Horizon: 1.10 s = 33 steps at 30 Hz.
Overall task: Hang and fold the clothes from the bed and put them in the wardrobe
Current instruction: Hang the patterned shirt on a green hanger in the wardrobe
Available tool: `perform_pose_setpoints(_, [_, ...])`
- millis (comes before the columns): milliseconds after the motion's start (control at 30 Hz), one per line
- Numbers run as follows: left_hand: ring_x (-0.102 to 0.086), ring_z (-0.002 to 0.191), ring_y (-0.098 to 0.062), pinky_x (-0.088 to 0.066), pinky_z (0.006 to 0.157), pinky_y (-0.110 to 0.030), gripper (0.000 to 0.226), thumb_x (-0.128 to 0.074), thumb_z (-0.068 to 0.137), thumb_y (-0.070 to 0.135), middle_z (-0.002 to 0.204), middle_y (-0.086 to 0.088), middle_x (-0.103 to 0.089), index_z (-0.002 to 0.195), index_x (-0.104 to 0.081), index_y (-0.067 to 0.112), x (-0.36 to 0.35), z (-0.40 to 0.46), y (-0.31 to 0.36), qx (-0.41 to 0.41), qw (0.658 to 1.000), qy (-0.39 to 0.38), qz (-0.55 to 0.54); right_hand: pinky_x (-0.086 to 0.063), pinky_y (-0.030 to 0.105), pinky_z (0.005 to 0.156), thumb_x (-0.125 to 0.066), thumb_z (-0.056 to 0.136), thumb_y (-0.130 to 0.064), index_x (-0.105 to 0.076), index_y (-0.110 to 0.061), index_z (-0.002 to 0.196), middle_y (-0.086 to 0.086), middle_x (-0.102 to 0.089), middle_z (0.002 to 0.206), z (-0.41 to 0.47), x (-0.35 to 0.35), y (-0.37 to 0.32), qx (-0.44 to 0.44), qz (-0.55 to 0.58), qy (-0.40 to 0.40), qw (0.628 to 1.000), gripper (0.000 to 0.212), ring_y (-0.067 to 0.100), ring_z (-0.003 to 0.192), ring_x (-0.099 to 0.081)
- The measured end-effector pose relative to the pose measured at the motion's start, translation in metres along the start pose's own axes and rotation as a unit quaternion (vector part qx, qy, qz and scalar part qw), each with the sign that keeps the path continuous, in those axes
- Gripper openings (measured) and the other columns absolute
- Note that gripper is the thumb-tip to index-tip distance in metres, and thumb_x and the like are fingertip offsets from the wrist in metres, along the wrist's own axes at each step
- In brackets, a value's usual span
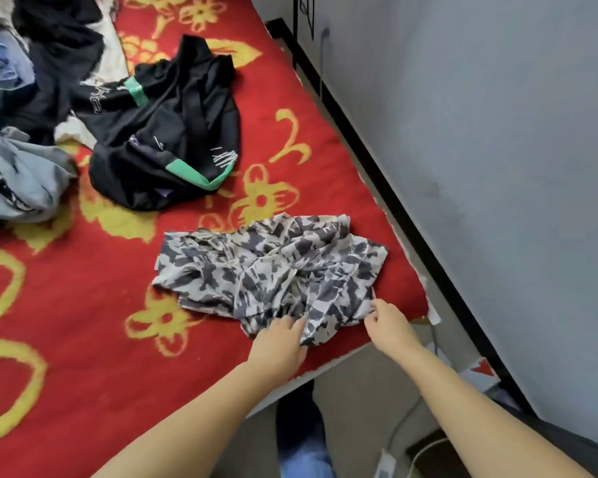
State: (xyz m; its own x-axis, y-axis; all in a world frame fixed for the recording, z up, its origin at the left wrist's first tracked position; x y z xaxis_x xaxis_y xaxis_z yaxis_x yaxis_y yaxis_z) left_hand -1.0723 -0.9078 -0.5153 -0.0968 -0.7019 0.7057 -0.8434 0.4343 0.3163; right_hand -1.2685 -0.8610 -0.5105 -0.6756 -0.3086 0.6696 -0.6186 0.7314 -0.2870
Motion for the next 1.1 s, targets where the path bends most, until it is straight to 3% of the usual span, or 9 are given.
perform_pose_setpoints(267, [-0.050,0.117,-0.022,-0.035,0.097,-0.033,0.054,-0.042,0.099,0.032,0.126,-0.001,-0.053,0.147,-0.023,0.016,-0.057,0.061,-0.003,0.019,0.999,0.029,0.009,-0.041,0.036,0.097,-0.056,0.094,-0.035,-0.028,-0.008,0.146,0.006,-0.045,0.139,0.085,-0.036,0.002,-0.135,0.355,0.033,0.925,0.065,0.025,0.119,-0.049])
perform_pose_setpoints(367, [-0.060,0.091,-0.028,-0.041,0.072,-0.034,0.029,-0.034,0.099,0.016,0.102,-0.004,-0.064,0.128,-0.043,0.016,-0.045,0.055,-0.002,0.014,0.998,0.026,-0.048,-0.045,0.031,0.078,-0.053,0.095,-0.028,-0.052,-0.009,0.118,0.003,-0.058,0.112,0.079,-0.041,-0.014,-0.133,0.412,0.017,0.901,0.029,0.020,0.094,-0.053])
perform_pose_setpoints(467, [-0.059,0.088,-0.032,-0.049,0.073,-0.044,0.032,-0.036,0.096,0.010,0.099,-0.010,-0.063,0.127,-0.041,0.015,-0.016,0.027,0.004,-0.026,0.996,0.028,-0.078,-0.039,0.027,0.060,-0.041,0.100,-0.024,-0.053,-0.017,0.081,-0.001,-0.055,0.079,0.058,-0.018,-0.042,-0.071,0.403,0.049,0.911,0.023,0.018,0.077,-0.051])
perform_pose_setpoints(567, [-0.058,0.084,-0.030,-0.048,0.075,-0.042,0.038,-0.036,0.097,0.013,0.094,-0.010,-0.063,0.134,-0.037,0.021,0.024,-0.017,0.008,-0.049,0.989,0.069,-0.121,-0.042,0.029,0.065,-0.037,0.101,-0.027,-0.057,-0.013,0.094,-0.002,-0.056,0.082,0.025,0.008,-0.079,-0.023,0.388,0.046,0.920,0.026,0.020,0.082,-0.054])
perform_pose_setpoints(700, [-0.062,0.088,-0.029,-0.049,0.074,-0.039,0.039,-0.027,0.099,0.027,0.101,-0.008,-0.067,0.136,-0.040,0.024,0.082,-0.094,0.006,-0.090,0.971,0.183,-0.124,-0.048,0.053,0.096,-0.040,0.098,-0.025,-0.060,-0.006,0.105,0.026,-0.062,0.113,-0.037,0.030,-0.145,0.019,0.417,0.000,0.909,0.029,0.040,0.107,-0.059])
perform_pose_setpoints(833, [-0.062,0.096,-0.022,-0.051,0.077,-0.037,0.056,-0.019,0.094,0.046,0.115,-0.002,-0.066,0.139,-0.043,0.024,0.123,-0.196,0.009,-0.184,0.954,0.230,-0.058,-0.052,0.044,0.083,-0.041,0.096,-0.005,-0.065,-0.009,0.096,0.014,-0.067,0.089,-0.135,0.034,-0.236,0.155,0.414,-0.099,0.891,0.024,0.029,0.086,-0.064])
perform_pose_setpoints(967, [-0.057,0.069,-0.014,-0.052,0.060,-0.038,0.029,-0.041,0.094,0.028,0.078,0.001,-0.064,0.087,-0.062,0.009,0.169,-0.321,-0.056,-0.140,0.861,0.466,-0.147,-0.048,0.025,0.064,-0.047,0.095,-0.007,-0.067,-0.006,0.087,0.008,-0.066,0.081,-0.266,0.015,-0.316,0.344,0.266,-0.169,0.885,0.021,0.018,0.074,-0.060])
perform_pose_setpoints(1033, [-0.056,0.073,-0.012,-0.052,0.065,-0.036,0.016,-0.048,0.091,0.023,0.082,0.002,-0.060,0.091,-0.058,0.010,0.178,-0.391,-0.105,-0.080,0.795,0.573,-0.179,-0.052,0.032,0.069,-0.056,0.092,-0.016,-0.067,-0.001,0.094,0.015,-0.069,0.086,-0.335,-0.010,-0.347,0.421,0.162,-0.219,0.865,0.018,0.020,0.076,-0.062])
perform_pose_setpoints(1100, [-0.054,0.096,-0.011,-0.049,0.086,-0.025,0.033,-0.055,0.087,0.024,0.106,-0.001,-0.058,0.118,-0.049,0.014,0.178,-0.446,-0.137,-0.047,0.787,0.595,-0.158,-0.053,0.041,0.080,-0.065,0.085,-0.023,-0.065,-0.004,0.104,0.016,-0.070,0.096,-0.397,-0.037,-0.369,0.476,0.050,-0.244,0.843,0.027,0.020,0.083,-0.064])
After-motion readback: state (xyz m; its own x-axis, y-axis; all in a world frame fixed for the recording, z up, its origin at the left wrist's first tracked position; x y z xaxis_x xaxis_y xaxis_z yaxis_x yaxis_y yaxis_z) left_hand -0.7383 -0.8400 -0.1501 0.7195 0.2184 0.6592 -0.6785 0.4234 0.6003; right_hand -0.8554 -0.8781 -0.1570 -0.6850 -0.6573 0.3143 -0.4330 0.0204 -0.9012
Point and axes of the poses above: each hand's wrist, its own z-axis towards the middle knuckle, its own x-axis out of the back of the hand, y = z × x, the point moved 7 cm from there along z, towards the middle knuckle
